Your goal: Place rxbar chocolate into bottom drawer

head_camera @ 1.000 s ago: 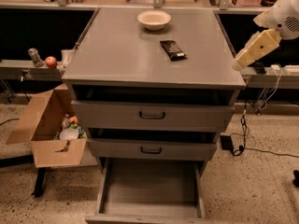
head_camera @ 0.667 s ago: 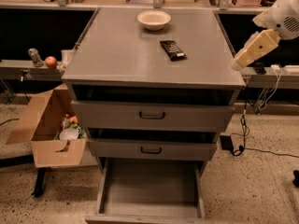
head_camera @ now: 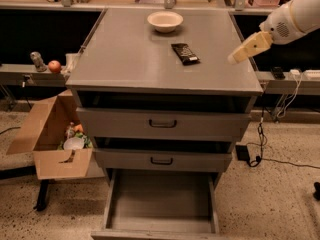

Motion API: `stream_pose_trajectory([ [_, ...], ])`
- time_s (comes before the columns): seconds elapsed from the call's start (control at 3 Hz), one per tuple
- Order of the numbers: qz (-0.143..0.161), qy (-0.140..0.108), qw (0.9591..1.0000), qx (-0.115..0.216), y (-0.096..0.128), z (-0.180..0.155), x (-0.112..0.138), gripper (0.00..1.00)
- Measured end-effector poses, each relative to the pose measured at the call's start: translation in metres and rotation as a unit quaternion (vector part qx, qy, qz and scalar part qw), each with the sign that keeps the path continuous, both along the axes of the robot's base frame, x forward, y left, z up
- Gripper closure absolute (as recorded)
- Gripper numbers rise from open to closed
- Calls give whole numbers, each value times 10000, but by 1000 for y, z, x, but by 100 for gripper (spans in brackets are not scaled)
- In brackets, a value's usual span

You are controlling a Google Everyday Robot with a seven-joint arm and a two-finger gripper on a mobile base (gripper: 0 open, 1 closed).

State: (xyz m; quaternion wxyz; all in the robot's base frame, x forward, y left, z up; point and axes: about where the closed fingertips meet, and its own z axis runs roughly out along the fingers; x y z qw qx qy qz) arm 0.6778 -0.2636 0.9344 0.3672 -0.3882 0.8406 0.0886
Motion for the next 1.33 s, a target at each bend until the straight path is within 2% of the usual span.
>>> stream_pose_trajectory([
  [0.33, -202, 28, 9994, 291, 9, -19, 42, 0],
  [1.0, -607, 80, 9976, 313, 46, -46, 104, 0],
  [1.33, -752, -209, 9959, 453, 72, -49, 125, 0],
])
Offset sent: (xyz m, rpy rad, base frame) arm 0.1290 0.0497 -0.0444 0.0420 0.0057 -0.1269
